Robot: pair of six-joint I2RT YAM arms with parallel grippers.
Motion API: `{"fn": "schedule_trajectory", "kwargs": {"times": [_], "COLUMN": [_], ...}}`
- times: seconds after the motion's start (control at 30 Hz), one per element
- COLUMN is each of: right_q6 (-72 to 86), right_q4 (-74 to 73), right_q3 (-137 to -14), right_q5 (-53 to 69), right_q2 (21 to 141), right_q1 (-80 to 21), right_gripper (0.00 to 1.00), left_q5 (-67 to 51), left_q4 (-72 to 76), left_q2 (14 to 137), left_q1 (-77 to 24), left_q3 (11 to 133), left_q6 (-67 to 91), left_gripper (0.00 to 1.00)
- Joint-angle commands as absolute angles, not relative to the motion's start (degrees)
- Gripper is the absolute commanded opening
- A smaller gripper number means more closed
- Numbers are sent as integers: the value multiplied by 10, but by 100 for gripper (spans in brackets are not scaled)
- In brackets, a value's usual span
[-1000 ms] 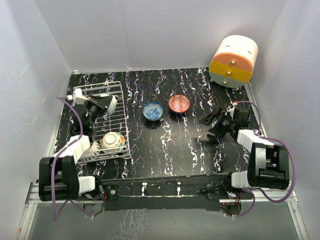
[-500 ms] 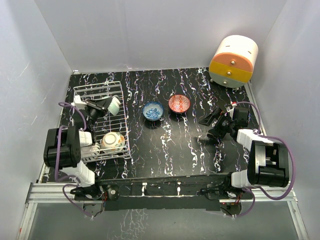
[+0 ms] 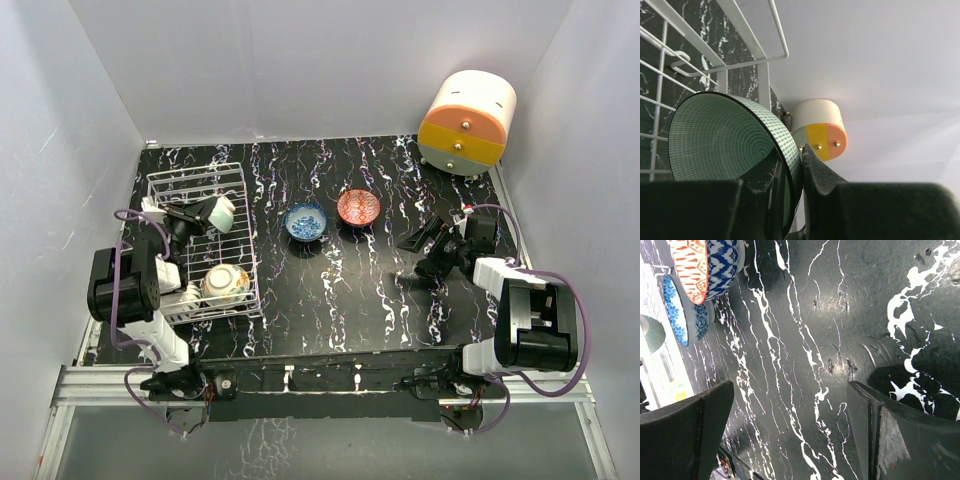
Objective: Load the bowls into the dish rack
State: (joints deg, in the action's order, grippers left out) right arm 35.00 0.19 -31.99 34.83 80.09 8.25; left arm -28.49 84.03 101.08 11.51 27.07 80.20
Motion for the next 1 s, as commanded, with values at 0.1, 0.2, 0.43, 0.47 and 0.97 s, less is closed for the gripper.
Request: {"fn": "schedule_trajectory", "kwargs": {"times": [0.1,0.2,0.43,0.47,0.97], "right_q6": [345,346,343,344,344], "right_q4": [27,27,25,25,28], "right_q3": [-330,-330,-326,-326,-323], "right_q5": [347,348,350,350,351], "right_q2": [805,804,797,796,796], "right_q1": [80,80,81,80,80], "right_gripper": [98,98,98,98,98], "left_q5": [-301,-298,-310,-309,-340], "left_q4": [539,491,463,456,583], "left_q2": [881,867,860,854,823], "left_q1": [138,144,161,162,178], "left_q3": [294,290,273,271,253], "left_q6": [686,661,646,642,698], "left_gripper": [0,0,6,6,0]}}
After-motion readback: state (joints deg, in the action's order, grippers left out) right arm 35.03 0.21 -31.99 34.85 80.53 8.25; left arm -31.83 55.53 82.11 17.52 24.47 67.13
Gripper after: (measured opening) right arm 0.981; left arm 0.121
